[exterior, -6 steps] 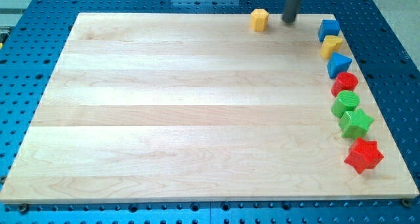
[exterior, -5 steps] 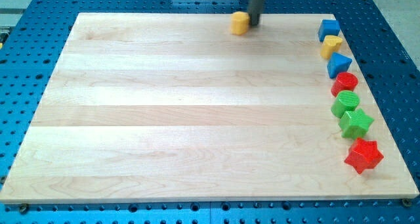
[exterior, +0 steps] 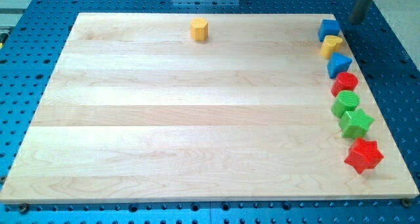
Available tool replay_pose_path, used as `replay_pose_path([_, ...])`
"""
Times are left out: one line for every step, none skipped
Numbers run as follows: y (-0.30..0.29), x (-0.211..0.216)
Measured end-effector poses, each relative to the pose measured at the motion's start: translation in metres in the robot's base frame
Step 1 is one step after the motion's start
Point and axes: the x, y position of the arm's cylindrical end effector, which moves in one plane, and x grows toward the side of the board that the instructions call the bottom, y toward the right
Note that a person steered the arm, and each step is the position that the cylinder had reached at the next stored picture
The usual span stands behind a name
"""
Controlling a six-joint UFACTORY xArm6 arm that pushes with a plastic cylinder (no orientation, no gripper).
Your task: Push the cube into the yellow hexagon
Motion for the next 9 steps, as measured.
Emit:
replay_pose_path([-0.061, 0.047])
replay_pose_path([-0.116, 0.058])
replay_pose_path([-0.241, 0.061])
replay_pose_path([-0.227, 0.069])
replay_pose_path([-0.185, 0.06])
replay_pose_path([-0.234, 0.039])
replay_pose_path([-0.305, 0.048])
replay_pose_path([-0.289, 0.053])
replay_pose_path([-0.228, 0.042])
